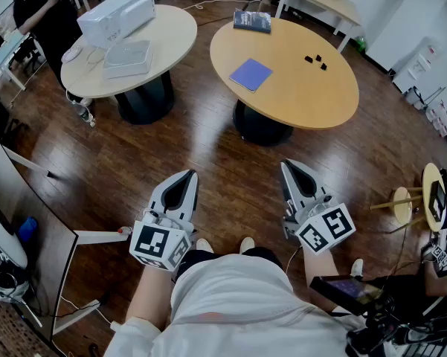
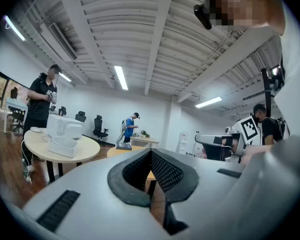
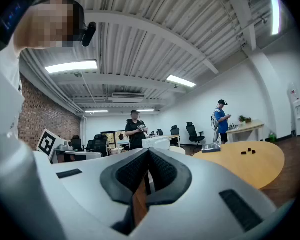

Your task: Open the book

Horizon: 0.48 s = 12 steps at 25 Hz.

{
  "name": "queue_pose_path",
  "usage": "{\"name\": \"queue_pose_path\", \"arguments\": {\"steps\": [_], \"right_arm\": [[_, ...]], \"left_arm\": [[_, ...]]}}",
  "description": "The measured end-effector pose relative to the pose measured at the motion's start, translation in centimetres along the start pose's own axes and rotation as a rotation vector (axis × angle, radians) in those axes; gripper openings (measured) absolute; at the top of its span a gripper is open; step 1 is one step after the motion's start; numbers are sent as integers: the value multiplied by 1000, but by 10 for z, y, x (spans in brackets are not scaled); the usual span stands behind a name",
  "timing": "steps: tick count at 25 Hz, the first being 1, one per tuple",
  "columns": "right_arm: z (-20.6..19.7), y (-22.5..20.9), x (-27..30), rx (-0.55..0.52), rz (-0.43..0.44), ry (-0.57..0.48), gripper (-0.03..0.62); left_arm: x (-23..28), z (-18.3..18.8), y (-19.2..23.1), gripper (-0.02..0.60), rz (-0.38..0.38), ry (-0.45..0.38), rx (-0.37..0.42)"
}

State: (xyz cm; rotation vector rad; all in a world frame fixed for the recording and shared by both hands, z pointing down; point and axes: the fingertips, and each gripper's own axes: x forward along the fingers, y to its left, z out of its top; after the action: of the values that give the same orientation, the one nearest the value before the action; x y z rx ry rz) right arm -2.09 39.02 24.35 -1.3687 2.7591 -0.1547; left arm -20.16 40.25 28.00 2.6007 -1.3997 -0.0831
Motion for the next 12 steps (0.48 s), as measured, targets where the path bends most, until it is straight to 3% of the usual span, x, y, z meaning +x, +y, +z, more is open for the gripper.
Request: {"name": "queue_pose_path", "arguments": {"steps": [5,12], "right_arm": [[-19,33,20,4,-38,-6,-3],[-27,30,42,29,-44,4,-3]], "left_arm": [[-14,-5,39,11,-28,27,2],[-13,-4,57,9,-27,33,11]]}}
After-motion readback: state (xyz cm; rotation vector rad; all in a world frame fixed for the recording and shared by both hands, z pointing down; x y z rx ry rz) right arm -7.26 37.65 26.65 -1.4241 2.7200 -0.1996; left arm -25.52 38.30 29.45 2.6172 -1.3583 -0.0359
